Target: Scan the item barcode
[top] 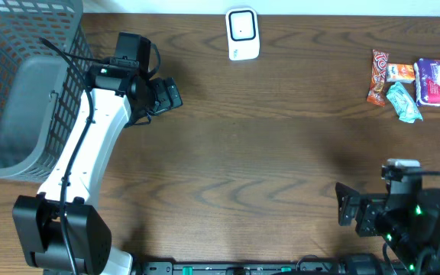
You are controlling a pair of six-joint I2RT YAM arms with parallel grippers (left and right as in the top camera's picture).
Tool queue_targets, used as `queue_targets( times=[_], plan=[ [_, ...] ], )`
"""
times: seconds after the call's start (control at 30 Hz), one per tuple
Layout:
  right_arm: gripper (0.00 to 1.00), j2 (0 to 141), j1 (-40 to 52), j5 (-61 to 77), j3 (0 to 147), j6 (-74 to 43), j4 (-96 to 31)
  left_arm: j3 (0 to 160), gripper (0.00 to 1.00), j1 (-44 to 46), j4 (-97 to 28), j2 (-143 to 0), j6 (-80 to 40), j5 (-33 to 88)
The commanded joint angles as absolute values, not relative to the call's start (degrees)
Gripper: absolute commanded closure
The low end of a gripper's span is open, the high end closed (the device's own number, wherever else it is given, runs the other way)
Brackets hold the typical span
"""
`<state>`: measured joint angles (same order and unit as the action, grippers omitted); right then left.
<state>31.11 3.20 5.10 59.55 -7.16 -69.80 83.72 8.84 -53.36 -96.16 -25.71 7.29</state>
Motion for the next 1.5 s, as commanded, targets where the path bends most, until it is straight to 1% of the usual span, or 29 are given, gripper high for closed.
queue_targets(
  times=[0.0,0.17,0.33,0.5,0.63,0.87,1.03,1.33,1.47],
  plan=[
    [0.01,27.64,3.49,4.23,58.26,-5.63,-67.11,84.23,0.02,8.80,-53.49,-96.18,-25.80,6.57],
    [0.01,23.18,3.49,7.86,52.69,-2.55,-60.77,84.23,0.02,8.80,-53.52,-96.18,-25.80,6.57],
    [0.01,17.37,3.49,13.10,42.22,0.14,-51.18,84.23,0.02,8.80,-53.49,-96.18,-25.80,6.57],
    [0.01,12.08,3.49,17.06,31.00,0.08,-40.18,84.23,0.02,8.80,-53.52,-96.18,-25.80,6.57],
    [0.01,8.67,3.49,18.46,24.99,0.05,-34.37,84.23,0.02,8.80,-53.52,-96.18,-25.80,6.57],
    [0.01,3.16,3.46,18.55,17.67,0.08,-27.49,84.23,0.02,8.80,-53.52,-96.18,-25.80,6.57],
    [0.01,0.30,3.46,18.50,12.34,0.08,-19.68,84.23,0.02,8.80,-53.49,-96.18,-25.80,6.57],
    [0.01,0.30,3.46,18.46,4.80,-0.19,-5.80,84.23,0.02,8.80,-53.49,-96.18,-25.80,6.57],
    [0.01,0.30,3.46,17.85,2.83,-0.21,-2.70,84.23,0.02,8.80,-53.52,-96.18,-25.82,6.57]
  ],
)
